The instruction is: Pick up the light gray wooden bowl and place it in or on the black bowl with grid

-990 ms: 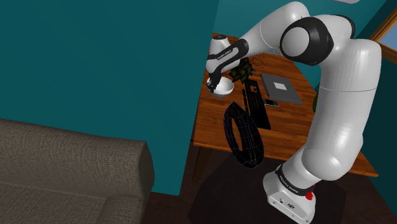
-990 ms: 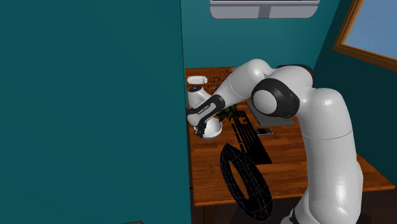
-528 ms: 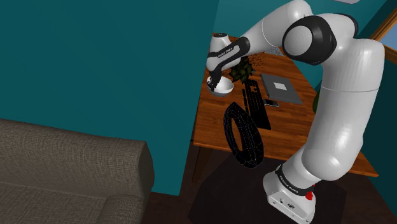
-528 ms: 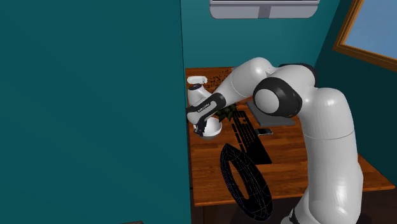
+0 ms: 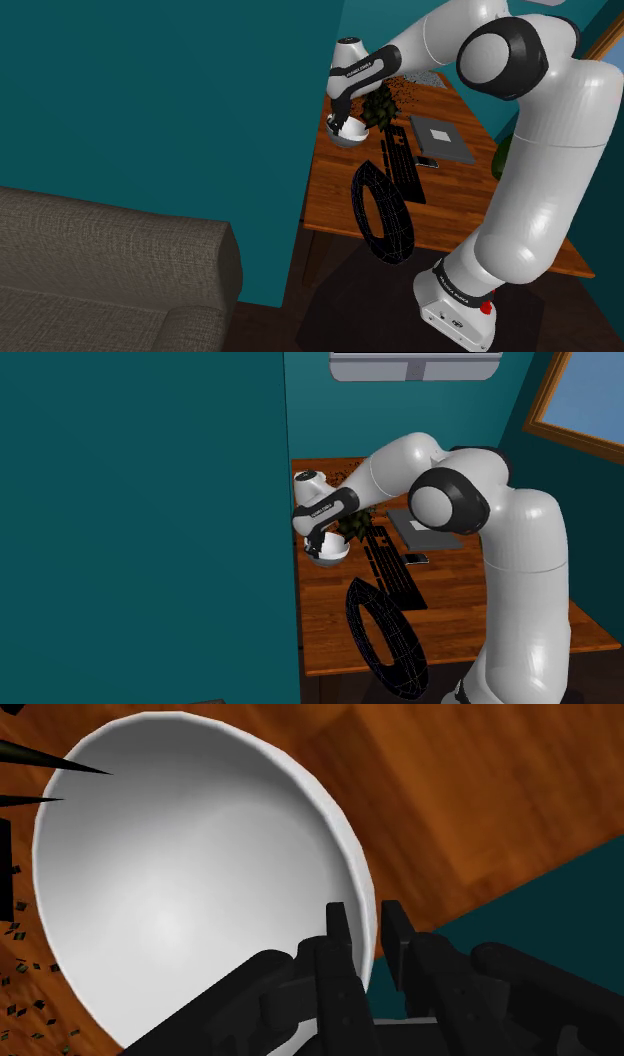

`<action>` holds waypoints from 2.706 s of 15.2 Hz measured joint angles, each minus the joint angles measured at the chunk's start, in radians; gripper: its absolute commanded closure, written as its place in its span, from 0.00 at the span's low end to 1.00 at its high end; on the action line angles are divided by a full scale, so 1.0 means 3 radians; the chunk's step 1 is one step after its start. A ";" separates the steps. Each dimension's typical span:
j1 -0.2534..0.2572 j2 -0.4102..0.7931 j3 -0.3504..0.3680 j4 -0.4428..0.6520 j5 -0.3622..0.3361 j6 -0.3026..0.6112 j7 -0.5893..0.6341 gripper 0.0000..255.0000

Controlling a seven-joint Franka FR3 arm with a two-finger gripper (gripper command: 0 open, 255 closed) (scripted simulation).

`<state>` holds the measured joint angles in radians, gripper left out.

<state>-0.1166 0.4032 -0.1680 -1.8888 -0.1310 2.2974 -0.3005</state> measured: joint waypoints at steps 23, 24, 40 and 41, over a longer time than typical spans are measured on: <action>0.0034 -0.0521 -0.0019 0.0276 -0.0029 -0.0814 -0.0079 1.00; 0.0058 -0.0626 -0.0011 0.0151 -0.0049 -0.0784 -0.0044 1.00; 0.0324 -0.2584 0.0282 -0.1848 -0.0290 -0.0827 0.0633 1.00; 0.0349 -0.2717 0.0326 -0.1941 -0.0274 -0.0878 0.0685 1.00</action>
<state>-0.0118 -0.4118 -0.0701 -2.4711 -0.2131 2.0341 -0.0949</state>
